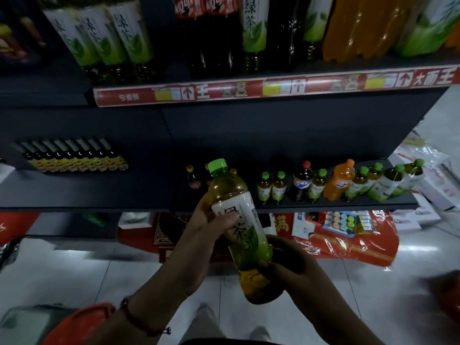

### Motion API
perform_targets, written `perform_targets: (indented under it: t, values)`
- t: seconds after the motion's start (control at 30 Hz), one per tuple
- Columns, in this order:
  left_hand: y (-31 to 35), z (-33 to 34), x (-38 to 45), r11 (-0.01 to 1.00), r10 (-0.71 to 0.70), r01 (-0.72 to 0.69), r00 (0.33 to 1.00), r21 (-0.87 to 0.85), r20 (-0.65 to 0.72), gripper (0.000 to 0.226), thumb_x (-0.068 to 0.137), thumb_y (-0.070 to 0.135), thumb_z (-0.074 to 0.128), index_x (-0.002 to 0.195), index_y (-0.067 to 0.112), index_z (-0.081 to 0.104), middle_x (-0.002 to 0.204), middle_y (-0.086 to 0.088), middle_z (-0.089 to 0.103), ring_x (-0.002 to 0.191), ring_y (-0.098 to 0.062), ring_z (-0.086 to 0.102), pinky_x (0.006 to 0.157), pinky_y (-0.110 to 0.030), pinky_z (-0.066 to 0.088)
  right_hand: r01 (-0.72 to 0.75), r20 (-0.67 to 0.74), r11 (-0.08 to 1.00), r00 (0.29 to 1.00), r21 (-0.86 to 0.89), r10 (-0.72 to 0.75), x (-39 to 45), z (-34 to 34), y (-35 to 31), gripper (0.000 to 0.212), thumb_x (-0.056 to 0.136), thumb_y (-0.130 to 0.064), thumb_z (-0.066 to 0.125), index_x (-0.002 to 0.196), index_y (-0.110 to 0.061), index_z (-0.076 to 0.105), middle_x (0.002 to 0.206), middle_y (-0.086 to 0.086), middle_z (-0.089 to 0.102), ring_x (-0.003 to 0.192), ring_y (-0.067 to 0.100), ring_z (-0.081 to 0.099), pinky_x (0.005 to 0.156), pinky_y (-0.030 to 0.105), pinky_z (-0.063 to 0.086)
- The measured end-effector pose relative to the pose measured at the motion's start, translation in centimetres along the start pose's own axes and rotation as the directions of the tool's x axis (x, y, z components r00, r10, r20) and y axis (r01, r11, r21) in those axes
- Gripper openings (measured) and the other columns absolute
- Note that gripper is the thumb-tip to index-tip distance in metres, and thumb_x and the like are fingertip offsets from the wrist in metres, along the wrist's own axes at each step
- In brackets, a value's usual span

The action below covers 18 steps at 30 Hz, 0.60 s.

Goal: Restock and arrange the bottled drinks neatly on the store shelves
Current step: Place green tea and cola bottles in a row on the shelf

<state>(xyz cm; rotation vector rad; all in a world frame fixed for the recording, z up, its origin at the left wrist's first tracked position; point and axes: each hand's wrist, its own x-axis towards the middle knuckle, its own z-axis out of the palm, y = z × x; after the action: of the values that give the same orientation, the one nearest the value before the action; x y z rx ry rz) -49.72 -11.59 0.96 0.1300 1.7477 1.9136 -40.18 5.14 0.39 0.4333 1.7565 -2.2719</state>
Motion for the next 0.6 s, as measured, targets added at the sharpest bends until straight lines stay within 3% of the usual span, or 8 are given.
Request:
perform_targets:
  t: [0.13,0.27,0.4,0.5,0.6]
  values:
    - [1.3,-1.1,1.0,0.999,0.023,-0.022,1.0,0.039,-0.01,0.043,0.077,0.032,0.069,0.118,0.042,0.061,0.115,-0.001,0.07,0.11,-0.023,0.067,0.094,-0.05,0.055,0.021,0.008,0.998,1.0,0.067,-0.021,1.4,1.0,-0.8,0.038,0.072,-0.007,0.073,0.108,-0.014,0.061,0.089,0.013,0.075,0.077,0.023,0.073,0.062,0.025,0.057]
    - [3.8,-2.6,3.1,0.993,0.061,-0.059,0.998,0.098,-0.017,0.042,0.081,0.036,0.073,0.121,0.035,0.06,0.11,0.002,0.072,0.103,-0.016,0.069,0.087,-0.039,0.058,0.035,0.013,0.999,0.999,0.027,-0.036,3.8,2.1,-2.3,0.036,0.078,-0.006,0.067,0.112,-0.017,0.057,0.088,0.004,0.076,0.079,0.018,0.073,0.061,0.022,0.056]
    - [7.7,-4.8,5.5,0.98,0.137,-0.131,0.99,0.148,-0.029,0.041,0.076,0.033,0.066,0.116,0.025,0.064,0.105,-0.002,0.074,0.096,-0.016,0.072,0.076,-0.027,0.059,0.1,0.005,0.987,0.995,-0.124,-0.1,7.3,3.9,-4.8,0.053,0.066,-0.038,0.072,0.115,-0.029,0.057,0.1,-0.01,0.073,0.092,0.01,0.07,0.074,0.026,0.056]
    - [10.8,-7.4,7.8,0.949,0.242,-0.232,0.97,0.214,-0.02,0.033,0.078,0.03,0.068,0.11,0.022,0.067,0.097,-0.001,0.075,0.087,-0.011,0.072,0.068,-0.021,0.056,0.175,0.001,0.964,0.984,-0.2,-0.178,10.5,6.0,-7.2,0.035,0.08,-0.027,0.073,0.112,-0.032,0.058,0.097,-0.019,0.07,0.09,0.002,0.068,0.07,0.017,0.055]
    - [13.9,-10.2,10.2,0.89,0.346,-0.328,0.938,0.315,0.001,0.021,0.086,0.028,0.07,0.107,0.026,0.067,0.088,0.008,0.075,0.079,-0.004,0.07,0.062,-0.017,0.052,0.245,-0.025,0.928,0.965,-0.281,-0.262,13.9,8.4,-9.7,0.043,0.077,-0.018,0.078,0.112,-0.034,0.057,0.098,-0.018,0.071,0.09,0.003,0.069,0.072,0.019,0.055]
